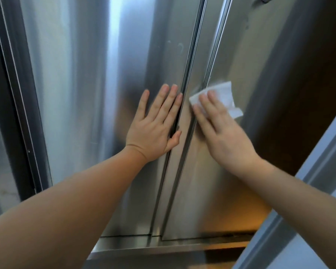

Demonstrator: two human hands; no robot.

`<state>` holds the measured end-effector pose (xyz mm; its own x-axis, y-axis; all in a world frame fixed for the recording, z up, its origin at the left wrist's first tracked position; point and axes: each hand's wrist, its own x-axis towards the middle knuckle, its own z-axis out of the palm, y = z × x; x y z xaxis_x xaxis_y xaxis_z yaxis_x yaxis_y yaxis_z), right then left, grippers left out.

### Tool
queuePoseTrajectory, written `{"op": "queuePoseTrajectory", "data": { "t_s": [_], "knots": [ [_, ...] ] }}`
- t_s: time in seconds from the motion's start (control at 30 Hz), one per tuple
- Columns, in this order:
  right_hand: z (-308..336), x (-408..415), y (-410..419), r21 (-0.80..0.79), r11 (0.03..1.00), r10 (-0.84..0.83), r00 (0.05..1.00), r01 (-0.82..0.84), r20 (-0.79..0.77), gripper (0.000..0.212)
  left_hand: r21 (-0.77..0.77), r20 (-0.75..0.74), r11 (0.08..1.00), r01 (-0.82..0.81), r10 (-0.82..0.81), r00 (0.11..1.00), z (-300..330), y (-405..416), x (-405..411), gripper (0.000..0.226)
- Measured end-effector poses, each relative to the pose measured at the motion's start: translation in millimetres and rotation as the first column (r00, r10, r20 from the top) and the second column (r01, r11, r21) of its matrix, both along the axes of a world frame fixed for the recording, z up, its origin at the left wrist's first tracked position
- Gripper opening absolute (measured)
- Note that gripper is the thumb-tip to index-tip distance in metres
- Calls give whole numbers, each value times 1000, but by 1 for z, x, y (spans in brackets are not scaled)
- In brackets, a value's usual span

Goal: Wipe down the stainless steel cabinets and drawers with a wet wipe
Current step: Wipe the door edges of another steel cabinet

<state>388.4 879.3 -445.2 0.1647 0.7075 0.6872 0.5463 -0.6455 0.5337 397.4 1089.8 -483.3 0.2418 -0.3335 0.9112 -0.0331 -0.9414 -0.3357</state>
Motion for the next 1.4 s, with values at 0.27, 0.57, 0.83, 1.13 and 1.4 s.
{"op": "queuePoseTrajectory", "data": {
  "t_s": [0.27,0.57,0.83,1.13,1.4],
  "knots": [
    [57,2,8,-71,994,-81,997,82,11,54,-9,-1,1000,-4,4,1000,-3,1,3,72],
    [-55,-19,-10,-355,935,-43,996,12,-81,46,-11,27,1000,2,-2,1000,-3,0,4,72],
    [-54,3,1,-173,980,111,993,-102,41,19,-7,37,1000,-5,5,999,-4,1,5,74],
    [-111,-18,12,-378,924,35,998,-54,-58,35,-10,16,1000,-8,8,1000,-1,1,2,73],
    [-101,-3,17,-279,959,54,998,-55,-9,16,-18,6,1000,-15,15,1000,-2,0,-1,75]
  ]
}}
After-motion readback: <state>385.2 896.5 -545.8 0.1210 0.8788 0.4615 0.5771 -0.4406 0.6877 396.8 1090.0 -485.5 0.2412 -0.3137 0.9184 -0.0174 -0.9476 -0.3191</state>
